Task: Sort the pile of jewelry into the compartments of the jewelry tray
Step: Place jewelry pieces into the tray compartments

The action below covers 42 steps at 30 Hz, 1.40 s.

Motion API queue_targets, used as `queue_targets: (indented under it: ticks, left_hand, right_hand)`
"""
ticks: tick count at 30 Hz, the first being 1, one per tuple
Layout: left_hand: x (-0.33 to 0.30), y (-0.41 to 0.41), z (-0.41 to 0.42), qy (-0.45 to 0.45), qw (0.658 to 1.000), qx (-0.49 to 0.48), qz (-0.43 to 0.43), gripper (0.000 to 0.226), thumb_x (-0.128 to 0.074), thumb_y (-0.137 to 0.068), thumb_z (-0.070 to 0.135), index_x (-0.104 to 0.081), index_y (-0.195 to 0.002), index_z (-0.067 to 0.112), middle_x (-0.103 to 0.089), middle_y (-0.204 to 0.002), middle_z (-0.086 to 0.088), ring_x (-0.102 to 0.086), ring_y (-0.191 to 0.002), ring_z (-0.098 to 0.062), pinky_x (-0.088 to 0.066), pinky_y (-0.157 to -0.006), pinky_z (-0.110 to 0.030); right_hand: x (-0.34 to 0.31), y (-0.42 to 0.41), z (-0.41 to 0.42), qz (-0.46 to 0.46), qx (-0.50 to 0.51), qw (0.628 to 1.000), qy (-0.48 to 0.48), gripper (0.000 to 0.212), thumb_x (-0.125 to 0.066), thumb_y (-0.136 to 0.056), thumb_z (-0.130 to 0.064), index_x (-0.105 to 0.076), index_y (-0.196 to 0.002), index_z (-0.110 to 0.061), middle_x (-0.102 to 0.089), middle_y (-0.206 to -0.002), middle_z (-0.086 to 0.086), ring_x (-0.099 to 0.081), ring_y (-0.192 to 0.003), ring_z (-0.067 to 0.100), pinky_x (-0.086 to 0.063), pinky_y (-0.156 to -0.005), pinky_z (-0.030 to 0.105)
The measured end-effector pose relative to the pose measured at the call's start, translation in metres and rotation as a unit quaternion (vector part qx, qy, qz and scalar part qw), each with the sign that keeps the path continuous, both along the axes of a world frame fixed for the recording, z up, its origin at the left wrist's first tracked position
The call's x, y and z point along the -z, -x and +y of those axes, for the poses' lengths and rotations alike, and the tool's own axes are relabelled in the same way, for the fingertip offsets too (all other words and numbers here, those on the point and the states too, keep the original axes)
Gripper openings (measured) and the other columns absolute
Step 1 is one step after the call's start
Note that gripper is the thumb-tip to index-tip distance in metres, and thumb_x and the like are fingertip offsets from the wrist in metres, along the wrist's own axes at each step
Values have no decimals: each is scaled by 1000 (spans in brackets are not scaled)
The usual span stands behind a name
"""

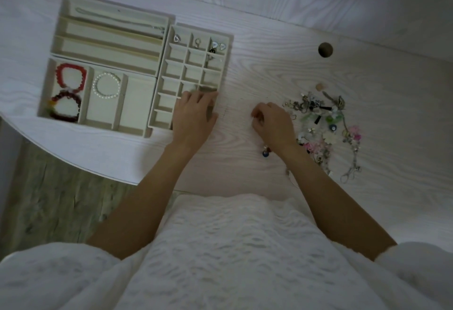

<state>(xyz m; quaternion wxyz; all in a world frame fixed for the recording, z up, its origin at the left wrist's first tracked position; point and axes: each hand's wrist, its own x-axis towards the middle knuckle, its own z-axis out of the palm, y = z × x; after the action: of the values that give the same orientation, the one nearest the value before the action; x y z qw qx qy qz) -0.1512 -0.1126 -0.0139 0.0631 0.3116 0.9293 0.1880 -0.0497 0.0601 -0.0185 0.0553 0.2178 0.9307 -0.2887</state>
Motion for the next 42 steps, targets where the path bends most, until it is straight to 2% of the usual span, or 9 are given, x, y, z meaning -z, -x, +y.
queue_targets:
  ticks: [6,11,14,17,23,29,33,37,42]
  left_hand:
    - [-11,1,-1,-85,992,-38,-89,39,-70,-80,33,-66,-115,17,-67,-100,-3,-58,-92,-23,-40,-83,-31]
    - [-26,2,1,-201,933,-112,-275,30,-69,-85,25,-66,-114,18,-66,-91,16,-58,-84,12,-39,-72,-4]
    - [-23,13,-1,-190,951,-113,-215,24,-68,-85,24,-68,-108,17,-68,-95,5,-60,-86,-6,-49,-78,-25]
    - [-9,28,-1,-84,987,-120,-72,35,-65,-81,35,-66,-110,16,-64,-99,-9,-55,-91,-29,-44,-78,-37]
    - [0,52,-2,-42,989,-140,-20,27,-63,-82,33,-71,-105,22,-63,-99,-4,-53,-96,-32,-43,-78,-41]
    - [4,54,-2,-34,991,-129,-28,14,-68,-81,28,-74,-91,20,-68,-97,-1,-54,-97,-32,-37,-82,-37]
    - [6,55,-2,-43,992,-120,-24,16,-66,-82,30,-74,-91,19,-67,-96,-1,-54,-95,-30,-38,-82,-35]
    - [9,64,-1,-87,991,-104,-1,20,-59,-86,31,-72,-95,19,-65,-94,-3,-56,-91,-27,-41,-82,-35]
    - [7,86,8,-44,998,3,54,29,-55,-82,26,-68,-108,22,-59,-110,-9,-46,-103,-29,-39,-81,-39]
  right_hand:
    - [-24,17,3,70,67,982,165,6,-60,-86,-6,-64,-89,-10,-66,-81,1,-62,-73,11,-50,-68,18]
    - [-39,50,1,156,-13,981,114,6,-63,-84,-10,-67,-88,-12,-67,-77,-4,-63,-69,9,-48,-62,15]
    - [-31,82,6,147,-66,984,81,9,-63,-83,-14,-70,-89,-13,-65,-77,2,-58,-68,13,-46,-62,24]
    - [-22,109,11,138,-94,983,74,11,-64,-83,-9,-72,-90,-11,-63,-82,5,-53,-71,9,-40,-64,14]
    - [-27,148,21,191,-183,964,-3,12,-61,-82,-2,-72,-87,-3,-62,-90,13,-58,-80,24,-45,-69,27]
    - [-17,158,18,116,-349,929,-44,22,-61,-79,3,-72,-96,-4,-64,-92,17,-59,-85,33,-53,-67,42]
    - [-26,152,23,144,-255,956,-16,40,-50,-82,10,-65,-115,-8,-64,-107,14,-61,-94,29,-52,-77,41]
    - [-31,130,28,178,-106,978,-28,19,-56,-85,-8,-67,-100,-10,-60,-96,7,-53,-88,21,-38,-72,22]
    - [-16,125,8,126,-137,979,-89,17,-65,-81,-22,-70,-88,-7,-55,-88,12,-49,-82,27,-41,-67,32]
